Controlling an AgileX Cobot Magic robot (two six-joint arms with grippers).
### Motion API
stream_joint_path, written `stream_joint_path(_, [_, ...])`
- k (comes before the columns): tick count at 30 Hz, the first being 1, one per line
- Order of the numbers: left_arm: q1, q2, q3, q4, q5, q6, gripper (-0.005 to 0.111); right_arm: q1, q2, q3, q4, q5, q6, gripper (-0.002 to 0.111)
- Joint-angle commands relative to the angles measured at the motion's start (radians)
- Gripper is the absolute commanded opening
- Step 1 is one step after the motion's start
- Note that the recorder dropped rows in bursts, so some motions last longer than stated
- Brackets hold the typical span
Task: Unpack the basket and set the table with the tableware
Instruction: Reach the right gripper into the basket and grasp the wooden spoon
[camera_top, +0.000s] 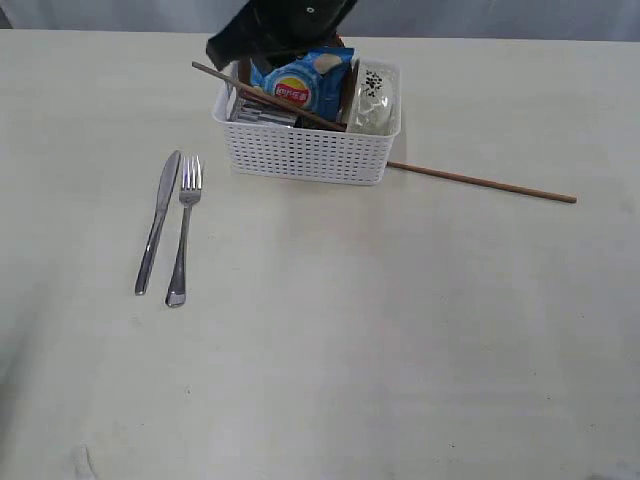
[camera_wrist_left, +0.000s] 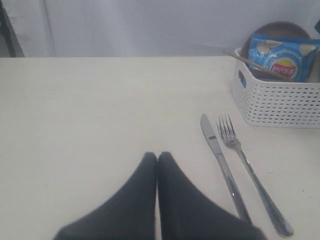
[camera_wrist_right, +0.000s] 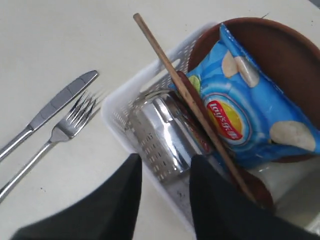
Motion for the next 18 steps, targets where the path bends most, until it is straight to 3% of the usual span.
stream_joint_path(1, [0.002,-0.003,0.003,0.009,-0.011,-0.004,0.000,-0.059,-0.001,0.036,0.131,-0.059,-0.212,0.043])
stream_joint_path(5, [0.002,-0.003,0.003,0.009,-0.011,-0.004,0.000,-0.101,-0.001,0.068,0.223,-0.121,-0.317,0.058])
stream_joint_path(18, [0.002,-0.003,0.003,0.009,-0.011,-0.004,0.000,-0.164,0.115,0.075,0.603,-0.170,-0.712,0.057])
